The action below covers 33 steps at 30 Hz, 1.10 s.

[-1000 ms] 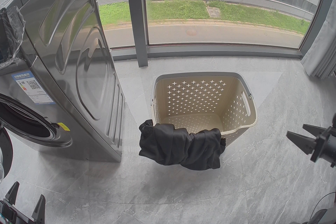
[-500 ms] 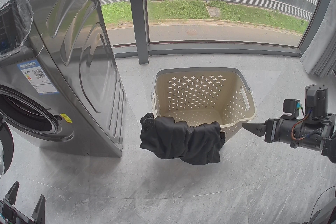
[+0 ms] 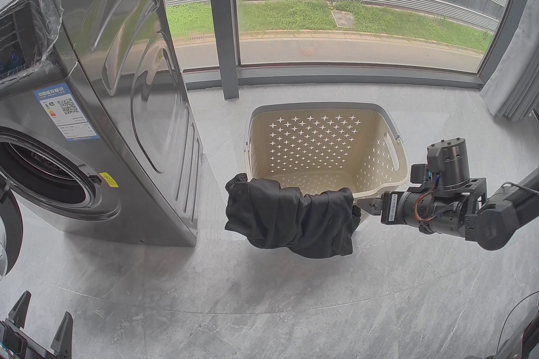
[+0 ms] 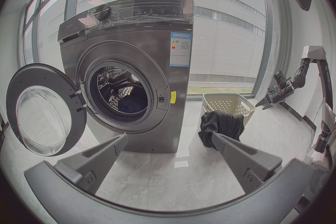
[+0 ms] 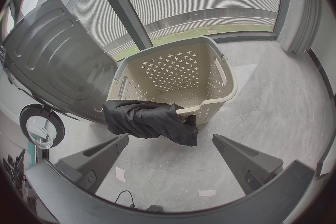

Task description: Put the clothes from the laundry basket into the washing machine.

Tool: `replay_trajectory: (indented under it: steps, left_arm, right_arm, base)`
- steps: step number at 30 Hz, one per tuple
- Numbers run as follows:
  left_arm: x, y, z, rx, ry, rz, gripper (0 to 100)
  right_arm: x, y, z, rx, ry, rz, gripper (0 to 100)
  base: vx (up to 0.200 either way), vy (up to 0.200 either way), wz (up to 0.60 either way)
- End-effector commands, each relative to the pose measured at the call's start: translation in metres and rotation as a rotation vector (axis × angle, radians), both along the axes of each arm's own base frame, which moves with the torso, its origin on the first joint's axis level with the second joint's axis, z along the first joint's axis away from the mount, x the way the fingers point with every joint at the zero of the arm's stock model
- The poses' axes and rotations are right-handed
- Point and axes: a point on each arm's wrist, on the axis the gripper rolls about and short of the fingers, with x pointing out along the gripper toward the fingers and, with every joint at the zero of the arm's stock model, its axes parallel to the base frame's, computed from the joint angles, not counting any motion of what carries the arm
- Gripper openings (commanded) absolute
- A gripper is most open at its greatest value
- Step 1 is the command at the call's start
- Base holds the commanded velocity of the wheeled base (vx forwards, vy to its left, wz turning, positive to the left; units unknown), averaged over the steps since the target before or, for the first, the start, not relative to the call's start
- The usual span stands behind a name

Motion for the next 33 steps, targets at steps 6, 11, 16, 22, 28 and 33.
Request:
replay_trajectory:
  steps: [6,11,16,22,28,33]
  left_arm:
    - [0.000,0.000,-0.004,-0.001,0.002,0.001,100]
    - [0.000,0.000,-0.004,-0.001,0.002,0.001,100]
    - [0.000,0.000,-0.004,-0.001,0.002,0.001,100]
    - [0.000,0.000,-0.004,-0.001,0.002,0.001,100]
    - [0.000,0.000,-0.004,-0.001,0.002,0.001,100]
    - [0.000,0.000,-0.004,-0.001,0.002,0.001,100]
  right_arm:
    - [0.019,0.025,-0.030,-0.031,0.065,0.016,100]
    - [0.033,0.031,-0.046,-0.039,0.080,0.011,100]
    - [0.047,0.036,-0.058,-0.040,0.068,-0.001,100]
    - [0.063,0.041,-0.072,-0.042,0.074,-0.010,100]
    - [0.075,0.048,-0.077,-0.037,0.064,-0.010,100]
    - [0.081,0.050,-0.083,-0.041,0.066,-0.012,100]
  base:
    - [0.000,0.000,0.00]
    - [0.000,0.000,0.00]
    - [0.000,0.000,0.00]
    - [0.000,0.000,0.00]
    - [0.000,0.000,0.00]
    - [0.000,0.000,0.00]
